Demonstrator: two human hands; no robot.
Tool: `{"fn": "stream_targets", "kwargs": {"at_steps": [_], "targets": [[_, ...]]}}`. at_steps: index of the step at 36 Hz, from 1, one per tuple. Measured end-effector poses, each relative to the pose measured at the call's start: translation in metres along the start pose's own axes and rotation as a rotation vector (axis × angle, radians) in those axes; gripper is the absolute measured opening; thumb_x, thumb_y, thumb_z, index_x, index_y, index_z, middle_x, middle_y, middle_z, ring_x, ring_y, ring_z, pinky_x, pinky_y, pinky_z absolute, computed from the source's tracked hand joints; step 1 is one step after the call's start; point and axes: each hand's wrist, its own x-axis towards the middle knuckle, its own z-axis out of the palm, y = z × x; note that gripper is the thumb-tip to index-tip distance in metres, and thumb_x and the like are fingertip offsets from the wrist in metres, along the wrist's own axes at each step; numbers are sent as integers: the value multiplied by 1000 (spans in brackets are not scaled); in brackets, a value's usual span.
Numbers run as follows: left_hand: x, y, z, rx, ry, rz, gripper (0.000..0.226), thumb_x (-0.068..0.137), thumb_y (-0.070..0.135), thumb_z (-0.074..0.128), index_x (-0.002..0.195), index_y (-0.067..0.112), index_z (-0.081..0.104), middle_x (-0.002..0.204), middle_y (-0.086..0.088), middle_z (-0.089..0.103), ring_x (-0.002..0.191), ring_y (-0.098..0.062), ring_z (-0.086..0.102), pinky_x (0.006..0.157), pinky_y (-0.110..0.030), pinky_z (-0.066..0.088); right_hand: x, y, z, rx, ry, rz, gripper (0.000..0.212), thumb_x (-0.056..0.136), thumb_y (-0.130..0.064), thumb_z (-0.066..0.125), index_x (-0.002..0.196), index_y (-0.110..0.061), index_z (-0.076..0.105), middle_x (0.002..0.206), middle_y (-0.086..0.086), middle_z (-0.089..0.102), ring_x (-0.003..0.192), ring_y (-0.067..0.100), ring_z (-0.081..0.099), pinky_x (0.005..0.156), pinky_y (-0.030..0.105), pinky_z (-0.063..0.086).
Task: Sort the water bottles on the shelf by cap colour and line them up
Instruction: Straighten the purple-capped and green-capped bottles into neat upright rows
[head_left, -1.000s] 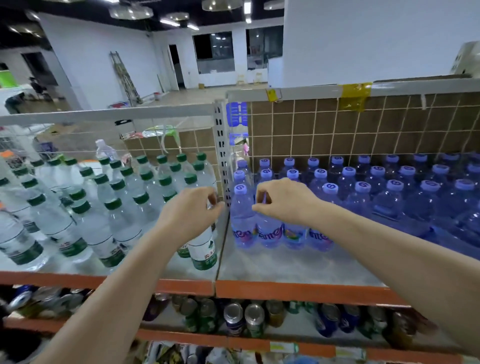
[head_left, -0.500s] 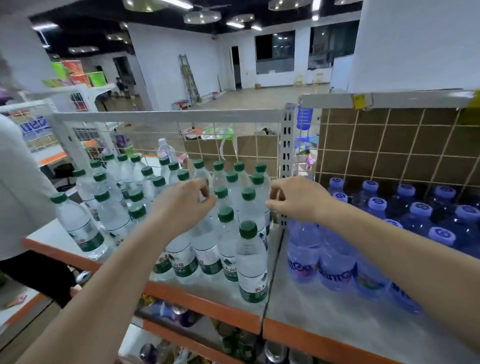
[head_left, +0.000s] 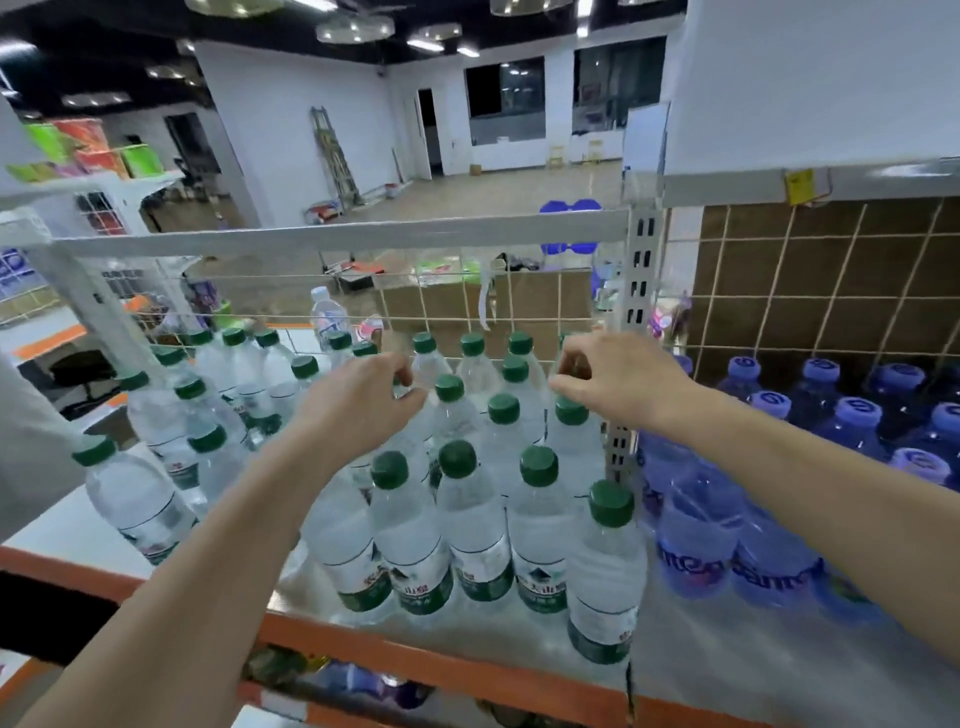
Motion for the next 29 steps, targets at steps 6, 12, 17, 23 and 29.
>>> {"fn": "stream_targets", "kwargs": {"at_steps": [6,12,17,23,29], "targets": [[27,-36,-1,11,-87,151,21,92,40,56,101,20,57,86,6,58,68,-3,53,51,-14,34,18,-24,1,-67,-43,115,17,89,-43,59,87,-26,61,88,-7,62,83,15,59,75,36,53],[50,-66,-4,44,-131,225,27,91,43,55,109,22,56,96,4,56,82,-15,52,64,-27,42,22,-31,1,-122,4,274,13,90,-33,57,89,-21,62,91,-3,62,84,19,57,72,35,50],[66,-83,-1,29,-155,283,35,92,41,54,118,20,55,106,0,61,84,-16,52,72,-31,47,26,-37,5,-140,-7,367,7,90,-27,57,91,-23,63,95,-2,63,89,19,58,75,35,49],[95,-94,-6,5,-126,290,36,90,37,55,121,17,54,114,-5,62,89,-20,56,76,-35,51,41,-40,0,-163,-27,392,19,93,-19,53,107,-18,65,105,2,63,90,20,58,79,36,51],[121,-99,-13,-26,-134,253,29,90,30,54,117,18,55,97,2,58,82,-18,54,62,-29,42,72,-40,-4,-190,-62,343,25,94,-22,54,117,-21,64,117,0,64,103,19,58,88,35,49]]}}
